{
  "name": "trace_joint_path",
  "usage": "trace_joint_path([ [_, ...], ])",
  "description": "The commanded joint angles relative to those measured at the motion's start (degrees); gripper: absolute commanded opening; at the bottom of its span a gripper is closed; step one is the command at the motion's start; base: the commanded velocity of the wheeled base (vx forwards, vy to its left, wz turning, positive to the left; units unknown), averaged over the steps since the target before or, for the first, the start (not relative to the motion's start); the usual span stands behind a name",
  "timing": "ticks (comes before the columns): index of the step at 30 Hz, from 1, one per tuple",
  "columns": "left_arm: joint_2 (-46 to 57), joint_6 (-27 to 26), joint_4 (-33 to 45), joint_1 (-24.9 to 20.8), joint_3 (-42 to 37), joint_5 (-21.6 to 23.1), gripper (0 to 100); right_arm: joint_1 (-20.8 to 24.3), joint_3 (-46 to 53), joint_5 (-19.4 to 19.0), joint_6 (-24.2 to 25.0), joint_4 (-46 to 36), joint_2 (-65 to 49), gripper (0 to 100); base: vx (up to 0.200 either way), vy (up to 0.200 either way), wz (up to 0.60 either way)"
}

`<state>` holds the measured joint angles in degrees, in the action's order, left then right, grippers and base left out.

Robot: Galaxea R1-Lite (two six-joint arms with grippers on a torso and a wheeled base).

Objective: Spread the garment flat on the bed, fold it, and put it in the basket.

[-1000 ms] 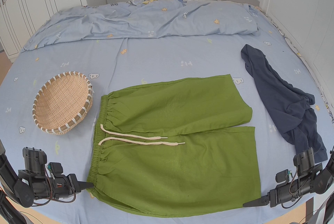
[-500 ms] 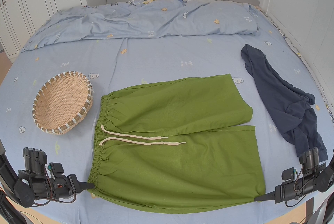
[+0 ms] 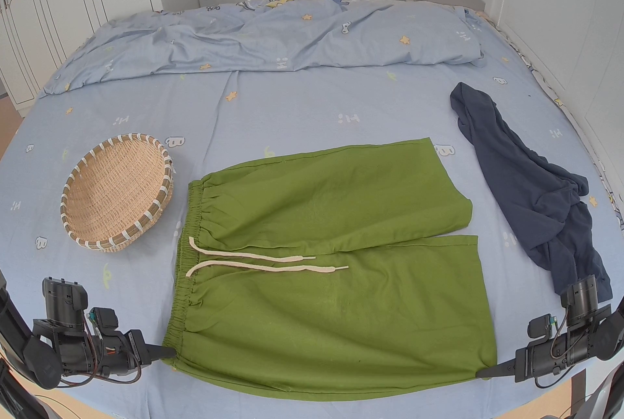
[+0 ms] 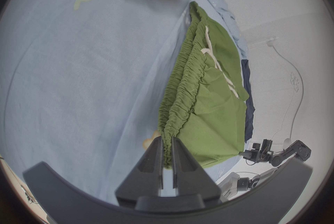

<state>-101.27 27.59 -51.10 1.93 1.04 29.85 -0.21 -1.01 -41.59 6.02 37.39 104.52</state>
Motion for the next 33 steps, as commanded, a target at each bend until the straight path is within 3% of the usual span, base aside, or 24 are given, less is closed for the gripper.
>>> trace_joint_path([
  [1,4.50,-2.36,4.61,-0.26,-0.95,0.12,0,1.44,1.01,0.29,-0.05,-1.97,-2.66,0,0.000,0.000,0.00],
  [4,6.26,-7.46,8.12,0.71,-0.95,0.12,0,2.05,1.01,0.46,-0.84,-3.37,-3.27,0,0.000,0.000,0.00],
  [7,6.35,-9.22,9.27,1.41,-0.95,0.12,0,2.14,1.01,0.73,-3.12,-5.40,-3.62,0,0.000,0.000,0.00],
  [11,6.61,-9.13,9.18,1.15,-0.95,0.12,0,2.84,1.01,2.75,-4.26,-8.30,-5.21,0,0.000,0.000,0.00],
  [22,8.02,-8.87,15.42,1.59,-1.04,0.20,0,2.58,1.01,2.22,-5.23,-18.93,-12.85,0,0.000,0.000,0.00],
  [29,7.66,-9.04,14.80,1.15,-0.60,0.12,0,2.67,1.01,2.22,-5.23,-19.02,-12.94,0,0.000,0.000,0.00],
  [33,7.75,-6.32,14.80,1.50,0.46,0.12,0,2.76,1.01,2.22,-5.23,-18.84,-12.76,0,0.000,0.000,0.00],
])
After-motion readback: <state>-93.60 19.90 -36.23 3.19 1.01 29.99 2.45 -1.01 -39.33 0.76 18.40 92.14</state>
